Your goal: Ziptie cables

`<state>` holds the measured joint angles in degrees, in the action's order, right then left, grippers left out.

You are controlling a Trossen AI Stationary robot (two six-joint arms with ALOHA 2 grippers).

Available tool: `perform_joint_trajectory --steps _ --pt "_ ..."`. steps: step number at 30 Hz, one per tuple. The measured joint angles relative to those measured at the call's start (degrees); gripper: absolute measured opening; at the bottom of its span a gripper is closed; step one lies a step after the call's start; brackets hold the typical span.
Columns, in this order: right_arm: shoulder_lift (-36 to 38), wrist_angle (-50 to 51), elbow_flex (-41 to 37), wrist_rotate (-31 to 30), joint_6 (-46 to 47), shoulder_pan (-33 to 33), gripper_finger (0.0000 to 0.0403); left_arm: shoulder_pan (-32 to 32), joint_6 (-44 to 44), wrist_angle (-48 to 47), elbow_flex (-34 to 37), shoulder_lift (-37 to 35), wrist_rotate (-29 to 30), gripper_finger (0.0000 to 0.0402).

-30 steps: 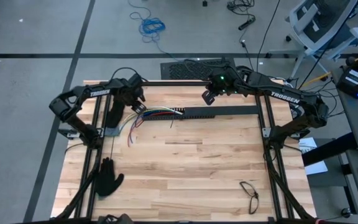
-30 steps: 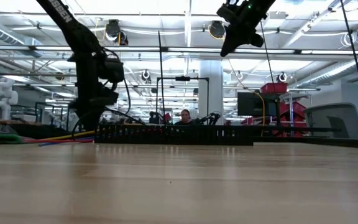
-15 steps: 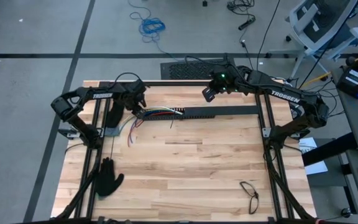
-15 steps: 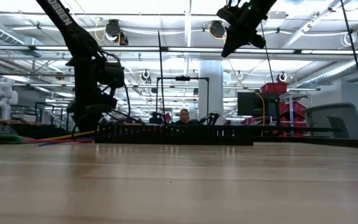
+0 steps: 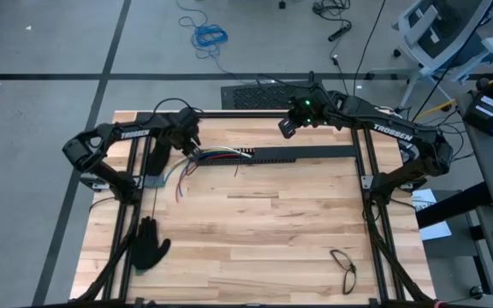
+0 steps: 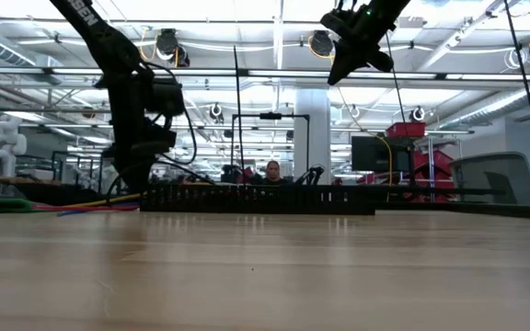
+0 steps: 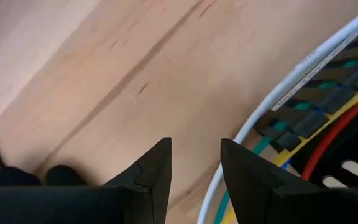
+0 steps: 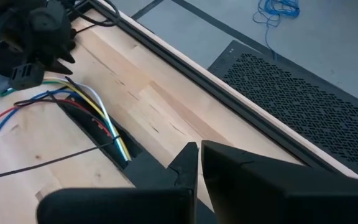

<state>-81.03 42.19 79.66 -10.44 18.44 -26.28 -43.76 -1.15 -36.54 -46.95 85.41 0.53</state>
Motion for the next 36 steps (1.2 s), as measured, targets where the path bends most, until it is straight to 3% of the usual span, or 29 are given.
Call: perform_joint_trajectory --steps 11,36 --pt "0.0 -0.5 0.0 0.0 0.4 0.0 0.0018 1.0 -0.6 0.6 2.4 0.0 -3.7 0.0136" --pt "0.0 -0.4 0.0 0.0 0.4 -0.6 0.0018 1.7 -1.6 2.2 2.2 3.4 -2.0 0.0136"
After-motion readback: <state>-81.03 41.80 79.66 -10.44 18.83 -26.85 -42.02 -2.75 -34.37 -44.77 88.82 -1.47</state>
